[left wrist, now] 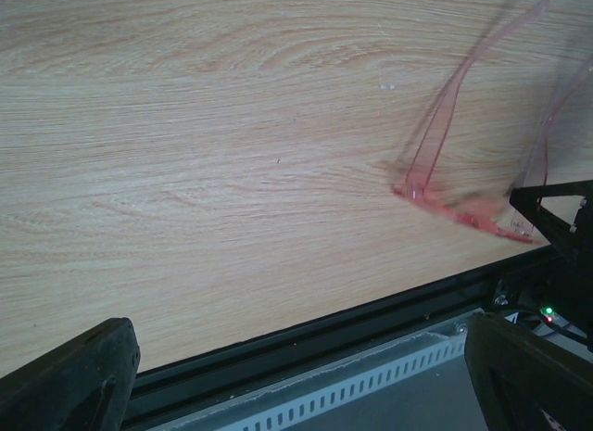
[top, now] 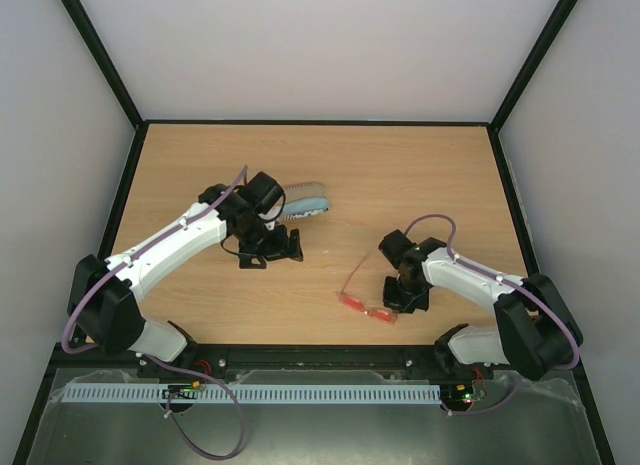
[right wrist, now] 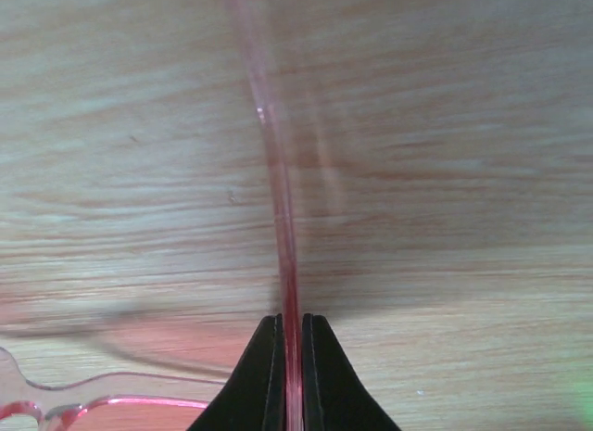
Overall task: Organize the sunglasses
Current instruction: Pick up the sunglasses from the center of the board, then fold the sunglasses.
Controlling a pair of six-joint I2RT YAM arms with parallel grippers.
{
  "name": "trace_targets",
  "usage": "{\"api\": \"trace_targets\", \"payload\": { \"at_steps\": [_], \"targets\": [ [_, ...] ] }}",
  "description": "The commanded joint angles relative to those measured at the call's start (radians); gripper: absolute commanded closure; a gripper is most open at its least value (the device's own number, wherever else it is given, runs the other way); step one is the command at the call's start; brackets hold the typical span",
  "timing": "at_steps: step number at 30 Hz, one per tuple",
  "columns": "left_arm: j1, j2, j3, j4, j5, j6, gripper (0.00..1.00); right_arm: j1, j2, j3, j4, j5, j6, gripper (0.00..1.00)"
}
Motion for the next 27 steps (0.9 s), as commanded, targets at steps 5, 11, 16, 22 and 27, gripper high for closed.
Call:
{"api": "trace_targets", "payload": {
  "at_steps": [5, 11, 16, 22, 27],
  "targets": [
    [-0.008, -0.01, 0.069, -0.05, 0.026, 0.02, 0.01, 0.004, -0.006, 0.196, -0.102, 0.059, -0.029, 0.99],
    [-0.003, 0.054, 0.203, -0.128, 0.018, 0.061, 0.01, 0.023, 0.029, 0.465, -0.247, 0.087, -0.124, 0.99],
    [0.049, 0.061, 0.282, -0.197, 0.021, 0.082, 0.01, 0.069, 0.047, 0.624, -0.355, 0.095, -0.154, 0.99],
    [0.117, 0.063, 0.326, -0.282, -0.026, 0.11, 0.01, 0.158, 0.037, 0.696, -0.439, 0.152, -0.147, 0.99],
    [0.125, 0.081, 0.329, -0.302, -0.067, 0.124, 0.01, 0.204, 0.043, 0.728, -0.467, 0.184, -0.148, 0.99]
  ]
}}
